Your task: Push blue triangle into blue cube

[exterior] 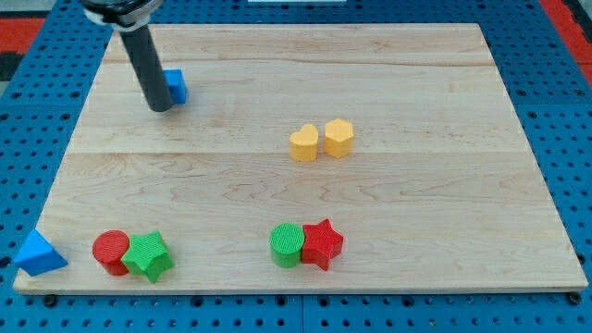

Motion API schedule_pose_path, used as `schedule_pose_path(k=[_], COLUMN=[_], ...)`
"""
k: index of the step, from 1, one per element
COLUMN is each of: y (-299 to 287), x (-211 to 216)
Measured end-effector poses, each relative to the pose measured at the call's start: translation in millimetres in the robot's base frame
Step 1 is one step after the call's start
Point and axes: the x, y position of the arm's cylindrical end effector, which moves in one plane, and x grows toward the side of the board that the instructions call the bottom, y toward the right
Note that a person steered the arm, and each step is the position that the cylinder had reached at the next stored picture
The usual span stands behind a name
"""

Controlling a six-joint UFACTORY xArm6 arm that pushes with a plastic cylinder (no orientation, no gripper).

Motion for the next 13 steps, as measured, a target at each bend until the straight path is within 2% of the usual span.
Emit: schedule_pose_path(k=[1, 2, 4, 9, 10, 11, 13], y=[-11.6, -51.1, -46.2, -41.6, -55.2, -120.9, -124.7], x=[63.4, 115.7, 170.8, 244.7, 245.8, 242.3, 197.8])
